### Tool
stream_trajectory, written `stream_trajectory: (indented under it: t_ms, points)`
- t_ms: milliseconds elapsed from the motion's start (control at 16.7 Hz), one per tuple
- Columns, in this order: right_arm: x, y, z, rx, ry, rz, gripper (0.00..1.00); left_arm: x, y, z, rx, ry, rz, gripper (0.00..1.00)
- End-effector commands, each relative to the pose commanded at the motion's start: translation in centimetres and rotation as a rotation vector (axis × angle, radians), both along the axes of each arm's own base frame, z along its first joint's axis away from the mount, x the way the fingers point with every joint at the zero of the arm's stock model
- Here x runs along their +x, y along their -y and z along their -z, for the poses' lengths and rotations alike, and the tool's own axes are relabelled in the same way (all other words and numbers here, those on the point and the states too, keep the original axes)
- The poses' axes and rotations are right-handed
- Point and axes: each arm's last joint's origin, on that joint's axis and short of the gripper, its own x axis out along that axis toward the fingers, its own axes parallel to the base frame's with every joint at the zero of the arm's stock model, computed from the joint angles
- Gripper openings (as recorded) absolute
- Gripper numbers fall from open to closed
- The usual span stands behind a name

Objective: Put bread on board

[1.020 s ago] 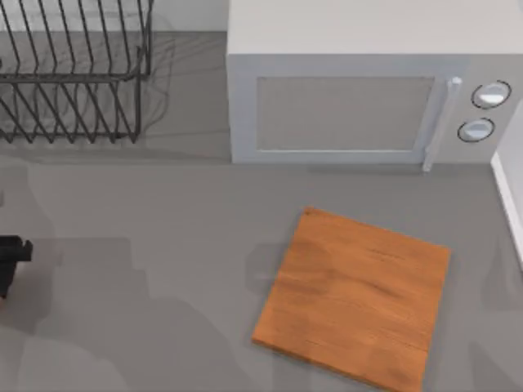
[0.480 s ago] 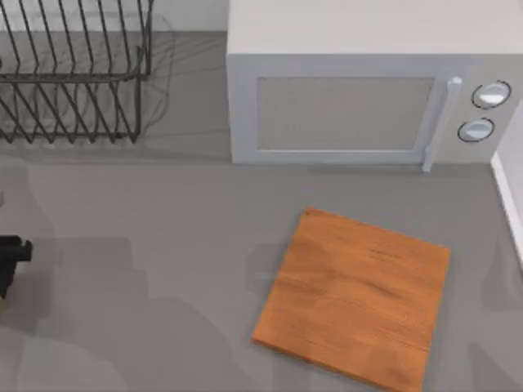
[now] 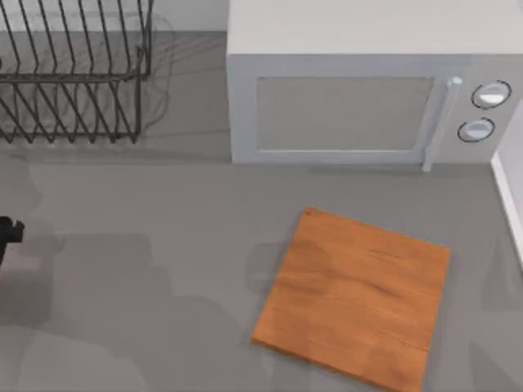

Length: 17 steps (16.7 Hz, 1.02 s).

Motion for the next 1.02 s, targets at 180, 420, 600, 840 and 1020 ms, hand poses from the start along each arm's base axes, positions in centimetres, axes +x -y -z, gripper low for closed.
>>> stream_trajectory:
  t_ms: [180, 420, 600, 840, 1020]
  points:
    - [0.0, 0.0, 0.0, 0.000, 0.000, 0.000, 1.00, -0.3, 0.1, -3.4, -0.006, -0.033, 0.004, 0.00]
    - [0.0, 0.0, 0.0, 0.000, 0.000, 0.000, 1.00, -0.6, 0.2, -7.0, -0.001, -0.005, 0.003, 0.00]
    - [0.0, 0.0, 0.0, 0.000, 0.000, 0.000, 1.00, -0.6, 0.2, -7.1, -0.001, -0.004, 0.003, 0.00]
    - [0.0, 0.0, 0.0, 0.000, 0.000, 0.000, 1.00, 0.0, 0.6, -7.2, 0.001, 0.000, 0.055, 0.00]
    - [0.0, 0.0, 0.0, 0.000, 0.000, 0.000, 1.00, 2.2, 2.9, -7.8, 0.007, 0.015, 0.264, 0.00]
